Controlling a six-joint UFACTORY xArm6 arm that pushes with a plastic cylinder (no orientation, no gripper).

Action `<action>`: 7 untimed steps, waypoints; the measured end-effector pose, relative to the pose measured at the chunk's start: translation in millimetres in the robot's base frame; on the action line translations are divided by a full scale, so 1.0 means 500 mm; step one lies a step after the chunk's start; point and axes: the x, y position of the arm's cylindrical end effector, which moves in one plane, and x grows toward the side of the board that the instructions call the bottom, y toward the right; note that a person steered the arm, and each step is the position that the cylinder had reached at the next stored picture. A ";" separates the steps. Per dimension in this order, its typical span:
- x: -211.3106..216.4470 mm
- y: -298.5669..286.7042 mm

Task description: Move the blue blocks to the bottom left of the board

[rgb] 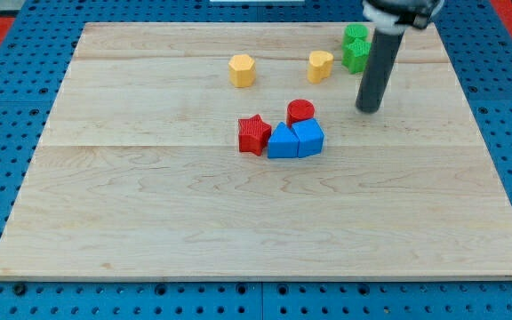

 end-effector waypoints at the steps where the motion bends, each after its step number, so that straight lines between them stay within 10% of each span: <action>1: 0.074 -0.122; 7: 0.291 -0.600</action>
